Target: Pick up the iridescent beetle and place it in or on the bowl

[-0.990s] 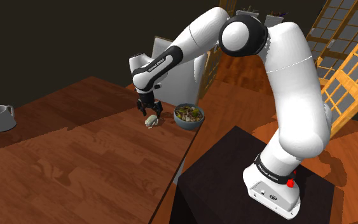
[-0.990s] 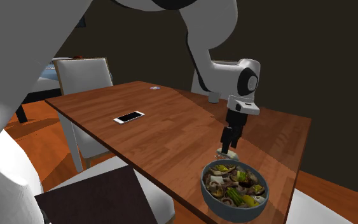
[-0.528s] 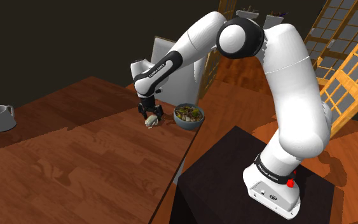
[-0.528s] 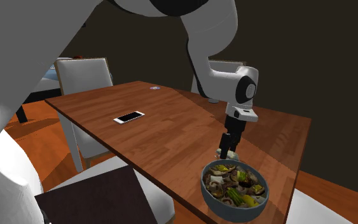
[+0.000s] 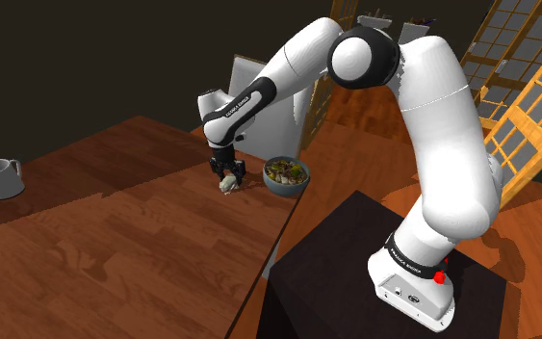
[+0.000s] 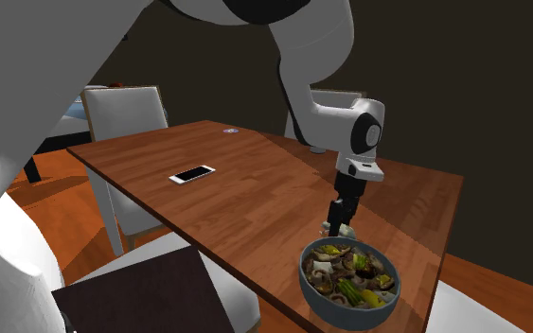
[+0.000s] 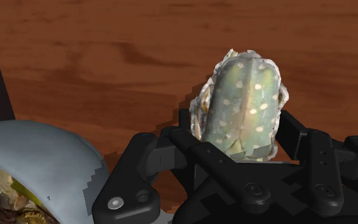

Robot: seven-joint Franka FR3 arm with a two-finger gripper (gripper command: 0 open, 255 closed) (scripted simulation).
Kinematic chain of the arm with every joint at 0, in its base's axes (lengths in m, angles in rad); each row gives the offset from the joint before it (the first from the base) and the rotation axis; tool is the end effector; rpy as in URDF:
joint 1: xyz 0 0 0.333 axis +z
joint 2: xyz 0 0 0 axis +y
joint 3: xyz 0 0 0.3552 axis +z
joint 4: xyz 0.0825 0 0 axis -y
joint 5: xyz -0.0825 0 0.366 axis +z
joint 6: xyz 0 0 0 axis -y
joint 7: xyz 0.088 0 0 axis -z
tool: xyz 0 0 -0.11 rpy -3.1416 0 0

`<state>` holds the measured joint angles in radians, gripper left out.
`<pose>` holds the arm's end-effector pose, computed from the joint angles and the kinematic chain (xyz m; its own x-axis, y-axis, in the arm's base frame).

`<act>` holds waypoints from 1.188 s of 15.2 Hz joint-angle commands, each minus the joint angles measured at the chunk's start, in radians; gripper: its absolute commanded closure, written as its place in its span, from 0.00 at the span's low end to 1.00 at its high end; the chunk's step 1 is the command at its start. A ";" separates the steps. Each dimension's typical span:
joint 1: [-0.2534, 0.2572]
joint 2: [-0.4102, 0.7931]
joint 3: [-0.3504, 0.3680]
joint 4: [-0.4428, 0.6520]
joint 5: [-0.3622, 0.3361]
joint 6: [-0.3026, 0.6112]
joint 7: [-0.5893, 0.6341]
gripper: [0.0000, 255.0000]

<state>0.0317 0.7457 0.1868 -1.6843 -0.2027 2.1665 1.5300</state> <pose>0.6502 0.1210 0.1919 0.3533 -0.9355 -0.0016 -0.9072 -0.3431 0.2434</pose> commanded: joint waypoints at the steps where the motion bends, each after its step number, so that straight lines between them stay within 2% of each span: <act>1: 0.000 0.000 0.000 0.000 0.000 0.000 0.000 1.00; 6: 0.000 0.000 0.000 0.000 0.000 0.000 0.000 1.00; 18: -0.012 -0.114 0.018 -0.013 0.023 -0.100 -0.015 1.00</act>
<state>0.0205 0.6428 0.2028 -1.6962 -0.1818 2.0770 1.5164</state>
